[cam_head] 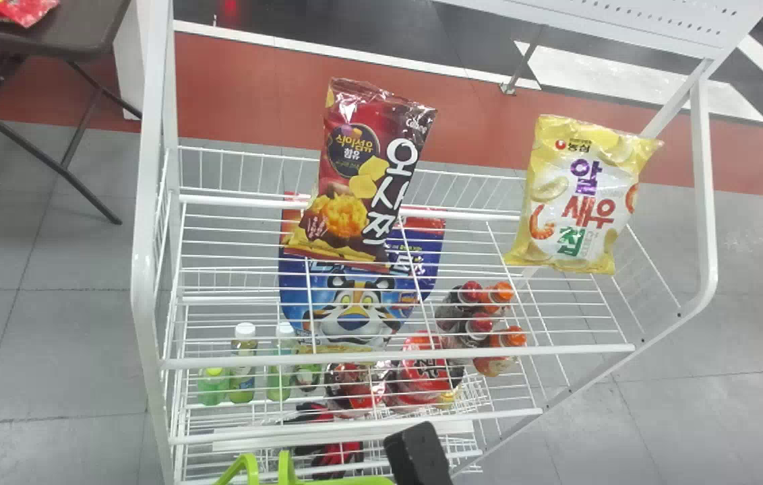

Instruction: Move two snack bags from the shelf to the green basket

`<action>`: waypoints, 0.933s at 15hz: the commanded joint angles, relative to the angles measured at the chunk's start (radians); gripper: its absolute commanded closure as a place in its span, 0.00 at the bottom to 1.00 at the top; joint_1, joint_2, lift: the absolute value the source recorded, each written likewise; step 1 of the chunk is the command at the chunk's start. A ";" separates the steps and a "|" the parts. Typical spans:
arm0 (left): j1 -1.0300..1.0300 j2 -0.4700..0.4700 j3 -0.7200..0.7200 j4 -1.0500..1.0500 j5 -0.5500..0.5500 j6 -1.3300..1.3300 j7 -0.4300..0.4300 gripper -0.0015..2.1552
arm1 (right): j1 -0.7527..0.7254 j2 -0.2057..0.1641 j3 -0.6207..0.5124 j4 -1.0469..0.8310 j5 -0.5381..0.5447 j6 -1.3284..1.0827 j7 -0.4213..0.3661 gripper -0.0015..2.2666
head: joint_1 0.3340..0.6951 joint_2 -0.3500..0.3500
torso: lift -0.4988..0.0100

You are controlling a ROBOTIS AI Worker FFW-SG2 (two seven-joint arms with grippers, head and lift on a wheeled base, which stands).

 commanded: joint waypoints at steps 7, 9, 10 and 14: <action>-0.005 -0.003 0.000 0.013 -0.001 -0.012 0.000 0.95 | 0.072 0.030 -0.138 -0.203 -0.028 -0.264 0.062 0.03 | 1.00 0.00 | 0.95; -0.005 -0.003 0.002 0.022 -0.001 -0.018 -0.003 0.95 | 0.110 0.067 -0.159 -0.189 -0.004 -0.573 0.059 0.03 | 1.00 0.00 | 0.95; -0.005 -0.005 0.003 0.025 -0.001 -0.021 -0.003 0.95 | 0.119 0.076 -0.162 -0.166 -0.001 -0.705 0.046 0.03 | 1.00 0.00 | 0.95; -0.005 -0.008 0.003 0.041 0.000 -0.040 -0.005 0.95 | 0.171 0.099 -0.096 -0.048 0.133 -1.285 -0.072 0.04 | 1.00 0.00 | 0.95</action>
